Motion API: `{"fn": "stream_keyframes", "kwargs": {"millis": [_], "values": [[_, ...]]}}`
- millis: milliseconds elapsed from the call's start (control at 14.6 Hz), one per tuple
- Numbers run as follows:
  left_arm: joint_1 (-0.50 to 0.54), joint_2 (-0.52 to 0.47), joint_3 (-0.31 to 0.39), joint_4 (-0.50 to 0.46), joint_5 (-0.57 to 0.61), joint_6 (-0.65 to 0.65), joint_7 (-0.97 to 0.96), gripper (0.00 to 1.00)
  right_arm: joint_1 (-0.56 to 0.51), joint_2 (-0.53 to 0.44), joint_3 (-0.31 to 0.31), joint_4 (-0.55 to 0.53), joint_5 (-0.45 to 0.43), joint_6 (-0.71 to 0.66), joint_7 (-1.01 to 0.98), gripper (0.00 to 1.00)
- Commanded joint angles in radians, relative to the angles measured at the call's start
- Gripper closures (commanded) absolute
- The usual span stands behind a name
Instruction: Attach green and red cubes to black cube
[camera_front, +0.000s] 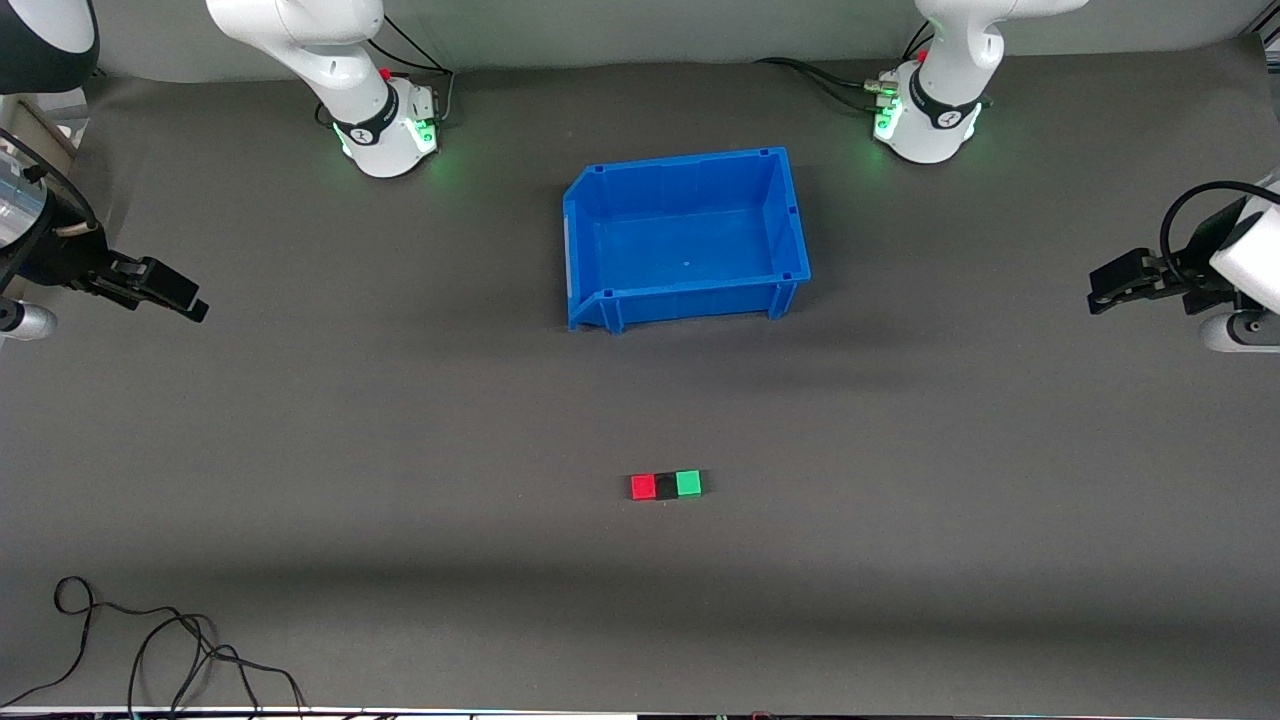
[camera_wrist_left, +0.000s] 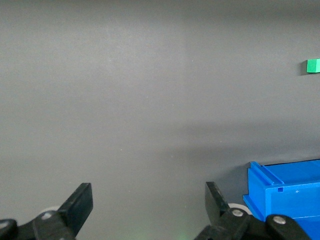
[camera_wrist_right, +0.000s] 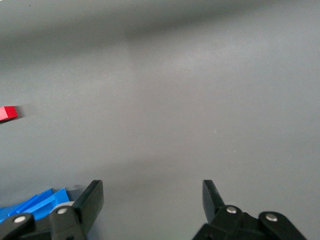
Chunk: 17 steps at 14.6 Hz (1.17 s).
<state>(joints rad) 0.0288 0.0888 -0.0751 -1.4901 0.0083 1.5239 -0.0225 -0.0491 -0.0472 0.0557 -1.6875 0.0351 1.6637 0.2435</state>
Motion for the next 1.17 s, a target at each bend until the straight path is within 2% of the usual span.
{"fn": "stream_keyframes", "kwargs": {"millis": [0,206,412,1097], "values": [[-0.007,-0.014,0.001,-0.002,0.013,-0.014,0.010,0.00,-0.008,0.006,0.009,0.023,-0.018,-0.054,-0.023,0.11],[-0.009,-0.014,0.001,-0.002,0.012,-0.014,0.010,0.00,-0.008,0.006,0.012,0.023,-0.024,-0.076,-0.029,0.11],[-0.009,-0.014,0.001,-0.002,0.012,-0.014,0.010,0.00,-0.008,0.007,0.036,0.023,-0.086,-0.073,-0.058,0.11],[-0.012,-0.015,0.000,-0.001,0.006,-0.016,0.007,0.00,0.000,0.027,0.030,0.026,-0.078,-0.064,-0.059,0.11]]}}
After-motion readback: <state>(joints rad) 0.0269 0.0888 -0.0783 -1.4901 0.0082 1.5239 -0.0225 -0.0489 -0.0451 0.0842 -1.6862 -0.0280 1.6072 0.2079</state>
